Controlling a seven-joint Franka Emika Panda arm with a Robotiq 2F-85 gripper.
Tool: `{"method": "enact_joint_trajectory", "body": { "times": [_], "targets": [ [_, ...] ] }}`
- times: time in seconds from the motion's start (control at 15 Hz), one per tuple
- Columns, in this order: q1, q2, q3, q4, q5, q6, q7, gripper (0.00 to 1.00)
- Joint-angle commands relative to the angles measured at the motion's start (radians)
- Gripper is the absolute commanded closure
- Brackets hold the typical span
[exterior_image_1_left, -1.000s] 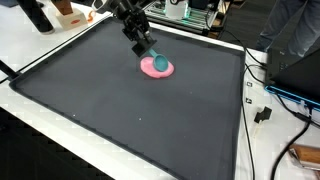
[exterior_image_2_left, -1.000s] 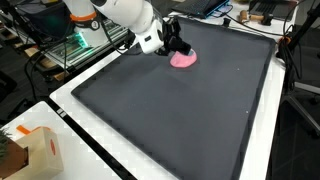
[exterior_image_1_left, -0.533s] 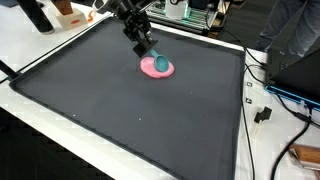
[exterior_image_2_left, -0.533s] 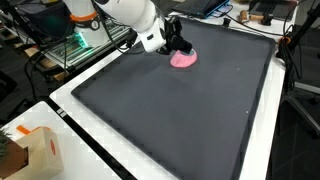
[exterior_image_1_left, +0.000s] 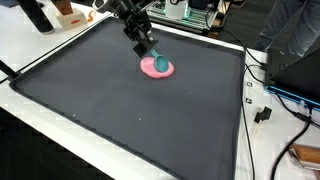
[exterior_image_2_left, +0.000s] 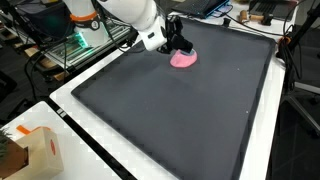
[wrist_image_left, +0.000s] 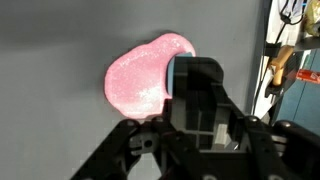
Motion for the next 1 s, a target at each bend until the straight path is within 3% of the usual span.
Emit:
{"method": "enact_joint_trajectory", "body": {
  "times": [0.0, 0.6, 0.93],
  "targets": [
    [0.013, -0.047, 0.008, -0.026, -0.039, 0.041, 0.065, 0.74],
    [0.045, -0.209, 0.043, -0.022, -0.225, 0.051, 0.224, 0.74],
    [0.073, -0.329, 0.073, -0.008, -0.468, 0.077, 0.486, 0.74]
  ]
}}
